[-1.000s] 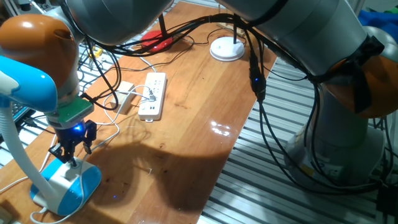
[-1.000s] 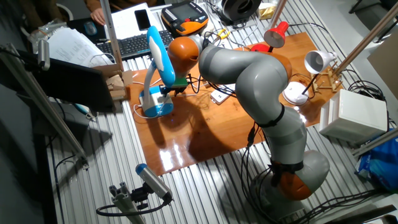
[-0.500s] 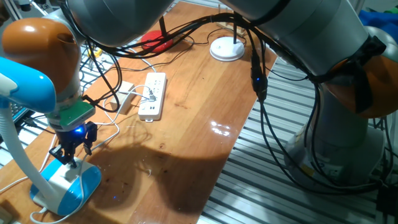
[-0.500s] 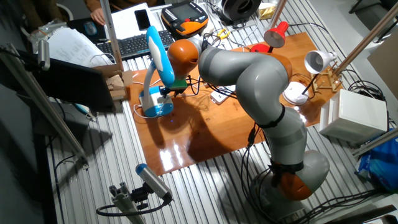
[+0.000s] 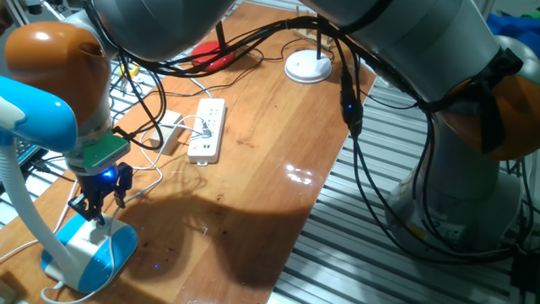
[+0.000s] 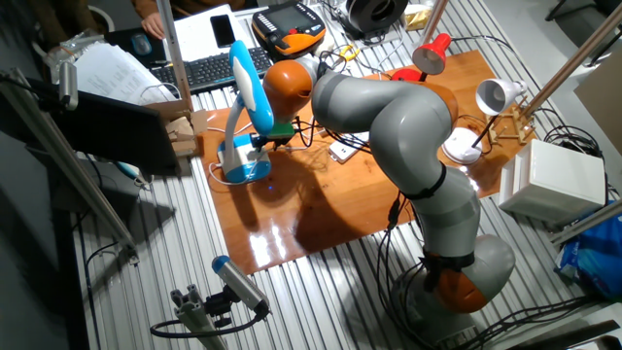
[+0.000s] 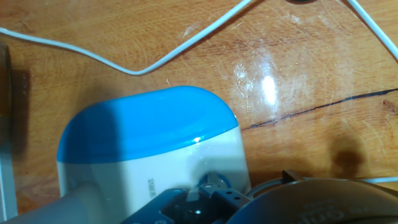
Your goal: Plug in the power cord of the desk lamp, turn on the socket, and light up the desk lamp
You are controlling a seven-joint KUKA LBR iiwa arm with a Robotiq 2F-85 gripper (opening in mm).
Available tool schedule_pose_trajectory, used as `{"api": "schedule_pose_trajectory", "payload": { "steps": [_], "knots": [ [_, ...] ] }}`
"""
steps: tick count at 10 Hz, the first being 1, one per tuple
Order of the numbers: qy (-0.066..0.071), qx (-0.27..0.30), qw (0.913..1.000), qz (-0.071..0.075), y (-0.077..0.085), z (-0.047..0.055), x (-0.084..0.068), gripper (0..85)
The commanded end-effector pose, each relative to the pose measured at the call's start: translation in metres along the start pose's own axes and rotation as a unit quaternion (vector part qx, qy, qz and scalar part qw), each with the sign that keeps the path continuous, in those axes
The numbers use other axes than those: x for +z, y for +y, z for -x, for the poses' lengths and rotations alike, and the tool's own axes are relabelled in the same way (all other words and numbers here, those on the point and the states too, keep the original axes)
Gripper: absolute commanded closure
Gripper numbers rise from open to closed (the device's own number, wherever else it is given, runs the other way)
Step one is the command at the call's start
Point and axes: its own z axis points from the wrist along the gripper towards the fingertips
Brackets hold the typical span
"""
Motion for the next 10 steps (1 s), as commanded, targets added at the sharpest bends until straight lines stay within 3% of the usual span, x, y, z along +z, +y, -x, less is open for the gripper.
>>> {"api": "schedule_pose_trajectory", "payload": {
  "steps": [1, 6, 10],
  "knots": [
    [-0.004, 0.001, 1.0000, 0.000, 0.0001, -0.0001, 0.0000, 34.0],
    [-0.016, 0.004, 0.9999, -0.002, 0.0003, -0.0020, 0.0021, 34.0],
    [-0.017, 0.006, 0.9998, -0.002, 0.0005, -0.0027, 0.0046, 34.0]
  ]
}}
